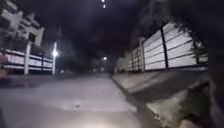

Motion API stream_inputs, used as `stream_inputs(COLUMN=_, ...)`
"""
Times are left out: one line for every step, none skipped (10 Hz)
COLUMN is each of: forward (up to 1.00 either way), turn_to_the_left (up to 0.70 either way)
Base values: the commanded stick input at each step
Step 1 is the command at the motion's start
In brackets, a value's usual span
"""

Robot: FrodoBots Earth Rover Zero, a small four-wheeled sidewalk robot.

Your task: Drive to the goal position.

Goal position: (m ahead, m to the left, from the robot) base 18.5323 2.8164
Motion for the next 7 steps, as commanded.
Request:
stream_inputs(forward=0.5, turn_to_the_left=0.05)
stream_inputs(forward=0.5, turn_to_the_left=0.05)
stream_inputs(forward=0.5, turn_to_the_left=0.05)
stream_inputs(forward=0.5, turn_to_the_left=0.05)
stream_inputs(forward=0.5, turn_to_the_left=0.05)
stream_inputs(forward=0.5, turn_to_the_left=0.05)
stream_inputs(forward=0.5, turn_to_the_left=0.05)
